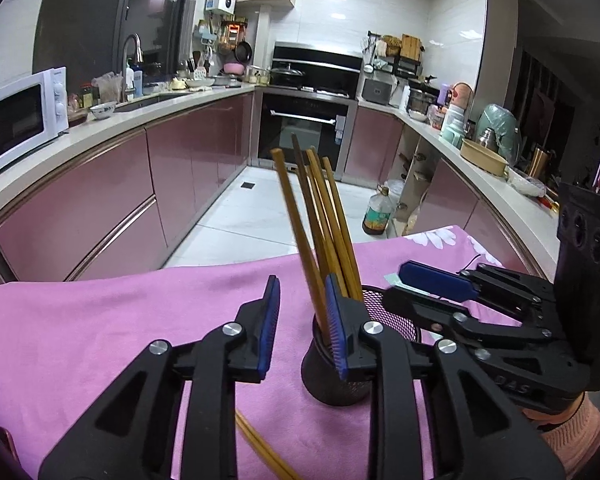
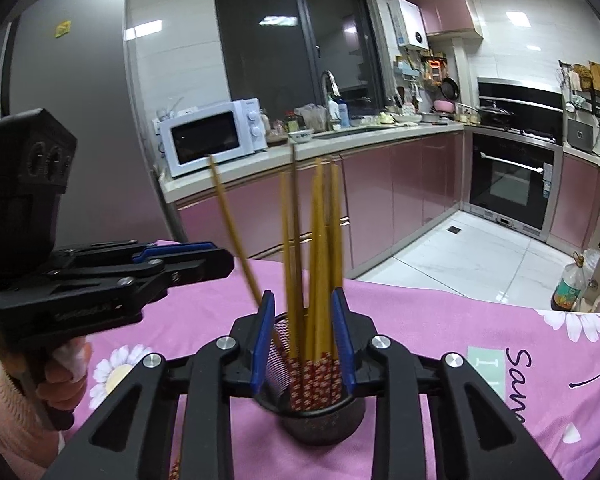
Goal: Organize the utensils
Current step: 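Pull both tools back toward the last chopsticks on the cloth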
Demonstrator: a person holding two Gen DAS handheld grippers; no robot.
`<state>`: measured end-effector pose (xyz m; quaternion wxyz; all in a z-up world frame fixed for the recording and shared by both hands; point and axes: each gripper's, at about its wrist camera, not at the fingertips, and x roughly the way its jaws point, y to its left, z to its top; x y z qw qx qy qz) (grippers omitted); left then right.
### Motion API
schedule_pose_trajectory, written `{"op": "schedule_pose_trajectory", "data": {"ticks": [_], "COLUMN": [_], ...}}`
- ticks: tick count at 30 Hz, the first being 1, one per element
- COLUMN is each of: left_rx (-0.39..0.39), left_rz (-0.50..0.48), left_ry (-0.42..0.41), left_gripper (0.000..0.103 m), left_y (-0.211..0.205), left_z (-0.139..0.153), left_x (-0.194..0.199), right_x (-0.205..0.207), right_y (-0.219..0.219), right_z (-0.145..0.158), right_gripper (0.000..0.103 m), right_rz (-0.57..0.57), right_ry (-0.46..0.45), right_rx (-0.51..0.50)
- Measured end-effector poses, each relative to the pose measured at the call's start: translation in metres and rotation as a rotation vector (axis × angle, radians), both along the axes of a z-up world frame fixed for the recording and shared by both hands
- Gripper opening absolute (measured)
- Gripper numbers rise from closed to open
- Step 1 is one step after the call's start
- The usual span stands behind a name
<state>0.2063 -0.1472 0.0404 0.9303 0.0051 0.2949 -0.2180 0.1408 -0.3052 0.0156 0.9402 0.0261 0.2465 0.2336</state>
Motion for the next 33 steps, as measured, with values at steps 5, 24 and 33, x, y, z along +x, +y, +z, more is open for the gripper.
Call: {"op": "schedule_pose_trajectory", "data": {"ticks": [5,24,33], "left_rx": [0.006,-0.006,-0.001], "left_rz": [0.025,0.054,0.057], "left_ry": [-0.036,0.165,0.191], "left_gripper": [0.031,0.033,0.034], "left_y": [0.020,0.084,0.083], "left_z": [0.001,-0.103,-0.104], "left_x": [-0.025,-0.089,-0.092], "right_x": [-0.022,-0.045,-0.049], "right_y": [0.009,0.069,0.079], "right_z": [-0.004,-0.075,-0.085], "right_gripper": [0.032,0.034,0.034], "right_rz": [0.070,0.179,0.129], "right_ry": [-0.010,0.237,0.292], "right_rx": [-0.007,-0.092,-0.082]}}
